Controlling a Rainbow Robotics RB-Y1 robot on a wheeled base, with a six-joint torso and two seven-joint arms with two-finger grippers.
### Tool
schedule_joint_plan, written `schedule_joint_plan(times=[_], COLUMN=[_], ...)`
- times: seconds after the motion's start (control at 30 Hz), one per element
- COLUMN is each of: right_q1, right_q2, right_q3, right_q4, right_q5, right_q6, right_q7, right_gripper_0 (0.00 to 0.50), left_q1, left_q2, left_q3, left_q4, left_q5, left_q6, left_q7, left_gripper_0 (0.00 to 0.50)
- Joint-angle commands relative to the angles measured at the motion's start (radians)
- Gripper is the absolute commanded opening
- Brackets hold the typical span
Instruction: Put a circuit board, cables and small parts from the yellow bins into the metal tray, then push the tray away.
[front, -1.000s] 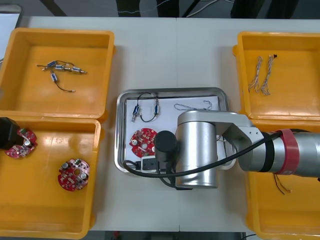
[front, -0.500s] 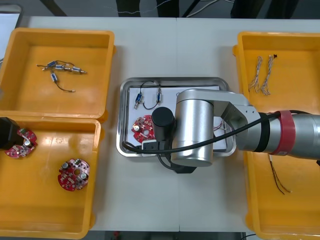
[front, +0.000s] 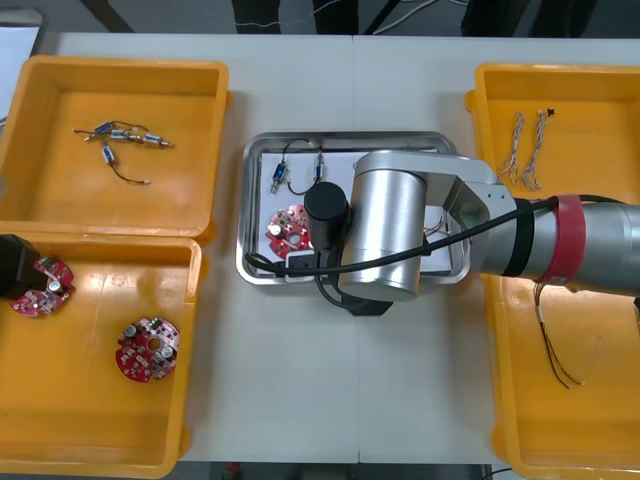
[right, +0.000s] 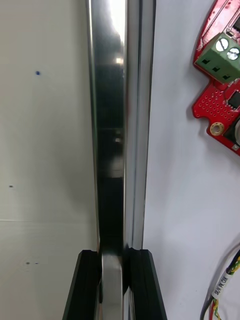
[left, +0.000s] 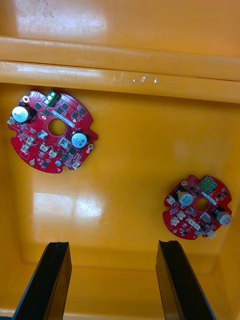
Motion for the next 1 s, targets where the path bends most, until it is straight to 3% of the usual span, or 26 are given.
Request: schedule_joint_plan(times=[0.03,0.4,0.7,1.0], right_q1=[-0.062,-0.103,-0.175,-0.229], right_q2=[0.0,0.016,0.042,0.057], right_q3=[-0.039,-0.041,-0.044,-0.044], right_q4=[0.033,0.145,0.318,0.428], right_q5=[0.005,-0.01,-0.176,-0.245], right_q6=[-0.024,-0.131,-0.18,-0.194], right_q7=[0.054,0.094,0.238,0.344], right_gripper_0=[0.0,0.0,0.0,0.0], left_q1=[0.02,0.02,0.02,0.02], left_q2=[0.015,0.015,0.015,0.015], left_q3=[0.031,0.031,0.031,0.031], left_q4=[-0.026,-0.026,-0.026,-0.026], left_q5=[-0.009,-0.009,-0.009,-0.009], left_q6=[-0.01,-0.01,-0.01,-0.01], left_q7=[-0.076,-0.076,-0.076,-0.076], left_gripper_0=[0.5,0.5,0.5,0.5])
